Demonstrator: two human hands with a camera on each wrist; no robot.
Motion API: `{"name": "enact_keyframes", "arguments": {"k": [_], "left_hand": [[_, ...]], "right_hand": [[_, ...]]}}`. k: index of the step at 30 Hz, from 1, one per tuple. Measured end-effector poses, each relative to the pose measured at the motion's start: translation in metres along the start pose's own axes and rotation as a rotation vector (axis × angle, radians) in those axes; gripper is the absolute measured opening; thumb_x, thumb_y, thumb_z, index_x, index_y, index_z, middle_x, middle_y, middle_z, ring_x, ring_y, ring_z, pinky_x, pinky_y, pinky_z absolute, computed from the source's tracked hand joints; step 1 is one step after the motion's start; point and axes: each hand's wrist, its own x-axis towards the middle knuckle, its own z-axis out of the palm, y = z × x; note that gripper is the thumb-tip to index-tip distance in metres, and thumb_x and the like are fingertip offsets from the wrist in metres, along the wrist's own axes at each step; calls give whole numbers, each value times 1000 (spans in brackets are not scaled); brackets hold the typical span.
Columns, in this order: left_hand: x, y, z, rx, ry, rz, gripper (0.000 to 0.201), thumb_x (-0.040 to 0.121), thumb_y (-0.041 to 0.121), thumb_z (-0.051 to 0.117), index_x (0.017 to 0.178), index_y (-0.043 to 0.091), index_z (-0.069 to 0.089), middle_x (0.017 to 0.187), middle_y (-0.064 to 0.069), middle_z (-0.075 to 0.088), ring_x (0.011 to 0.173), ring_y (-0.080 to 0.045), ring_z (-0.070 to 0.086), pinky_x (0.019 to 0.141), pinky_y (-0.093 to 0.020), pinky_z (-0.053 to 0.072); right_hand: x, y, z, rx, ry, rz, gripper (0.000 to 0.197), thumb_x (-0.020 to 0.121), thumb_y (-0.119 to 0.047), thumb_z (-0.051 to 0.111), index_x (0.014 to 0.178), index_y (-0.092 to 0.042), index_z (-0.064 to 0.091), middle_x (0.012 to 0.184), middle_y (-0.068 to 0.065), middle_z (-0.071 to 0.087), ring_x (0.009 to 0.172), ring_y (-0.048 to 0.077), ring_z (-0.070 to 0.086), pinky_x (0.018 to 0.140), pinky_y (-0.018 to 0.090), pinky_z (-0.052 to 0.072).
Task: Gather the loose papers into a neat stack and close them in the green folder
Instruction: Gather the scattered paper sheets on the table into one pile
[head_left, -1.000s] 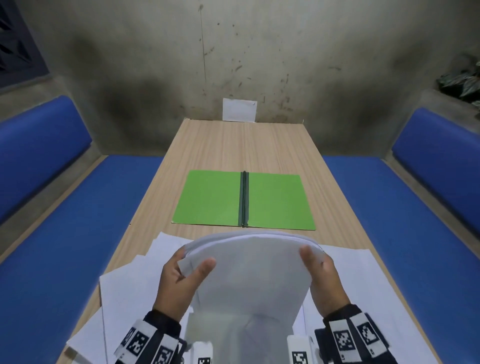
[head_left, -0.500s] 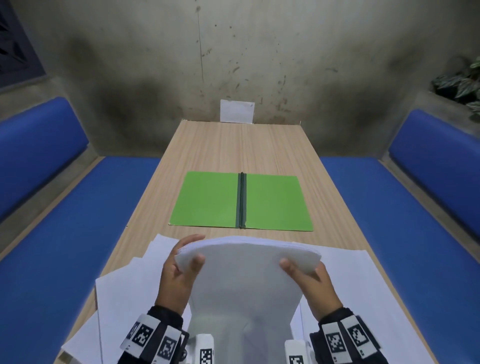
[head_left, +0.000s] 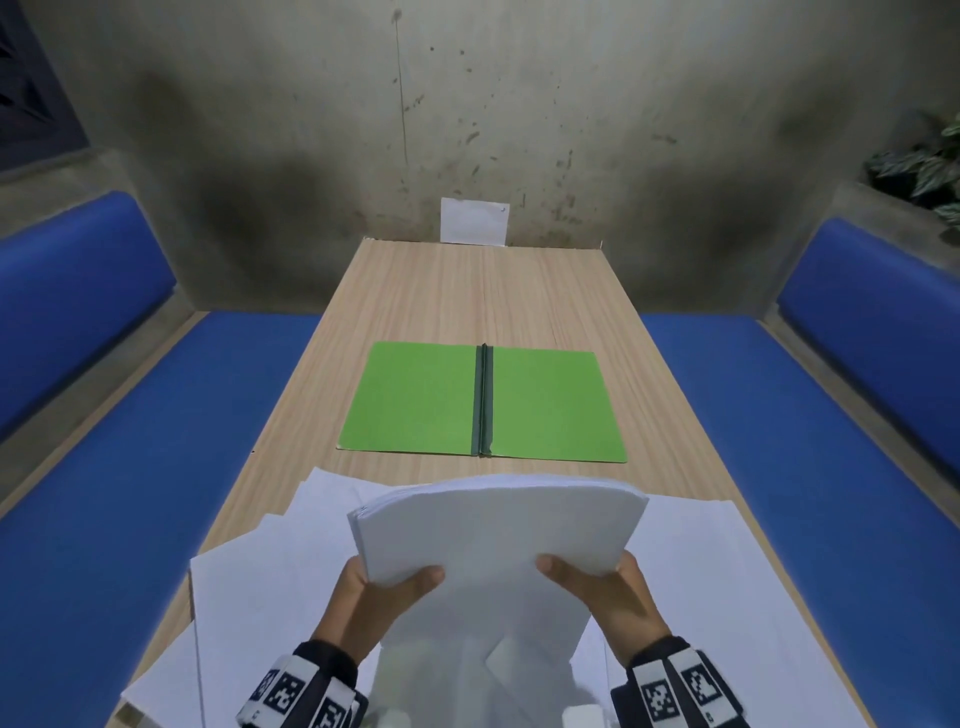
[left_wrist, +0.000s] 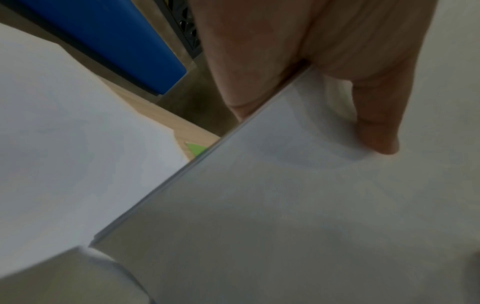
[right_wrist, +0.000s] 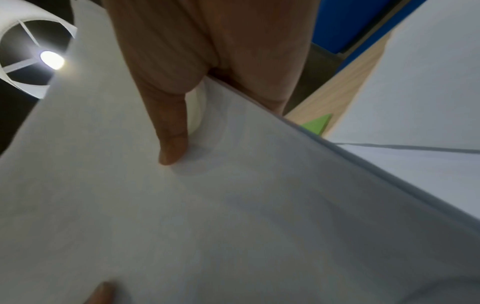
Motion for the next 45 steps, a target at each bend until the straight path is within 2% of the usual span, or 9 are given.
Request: {"name": "enact_keyframes", "arguments": {"k": [7,14,21,24,27,33,37,40,45], "left_hand": [[-4,-36,2,5,22,-142,35,53,39,73,70,9,70,60,2,71,74,-23,61,65,-27,48],[7,-9,-34,-14,212,-126,11,81,19,69,77,10,64,69,-2,70,73,-24,63,68,-31,48],[10,-52,-118,93,364,-294,38,79,21,70,111,7,55,111,-17,66,99,-36,63,95,-52,47],[4,-69,-137,183,380,-337,59,77,17,71,129,21,43,122,-10,58,113,-37,56,102,-53,40],[-2,-77,-140,295,449,-407,57,81,8,66,133,5,43,124,-20,56,115,-41,52,104,-52,37],[-4,-78,-133,538,545,-598,51,78,27,68,121,1,58,124,-28,54,106,-43,54,97,-45,41],[0,-82,-132,609,539,-572,36,78,25,66,103,-1,65,106,-22,54,86,-38,53,89,-42,46],[0,-82,-130,648,566,-578,35,77,26,66,98,-2,67,120,-19,49,99,-40,53,98,-47,43],[-4,-77,-126,777,501,-643,50,82,37,58,123,9,54,140,-10,40,124,-37,34,106,-46,27]], "right_hand": [[15,59,-10,-372,-8,63,16,72,-7,73,78,-21,69,66,-12,73,68,4,66,72,34,52],[18,86,-65,-910,159,212,63,74,-39,69,129,-20,46,134,6,47,125,21,42,104,32,36],[1,103,-61,-1185,142,440,92,74,-64,50,147,-22,12,157,7,5,145,23,8,113,41,20],[1,103,-54,-1267,149,363,54,85,-45,44,133,-20,36,144,5,31,137,21,28,105,38,32],[3,94,-51,-1238,185,242,2,86,-19,42,85,-20,43,94,-1,43,101,18,51,83,29,45],[2,77,-35,-937,239,192,25,79,-12,51,60,-17,35,60,-3,43,54,10,39,48,20,29],[2,81,-10,-737,48,211,29,77,-15,59,58,-19,38,57,-6,42,54,11,40,50,14,32],[2,89,4,-520,-72,296,24,71,-34,69,65,-18,51,64,-3,55,56,18,54,54,22,40],[9,89,-41,-819,286,359,41,75,-42,66,108,-17,57,114,9,56,107,24,56,94,29,42]]}}
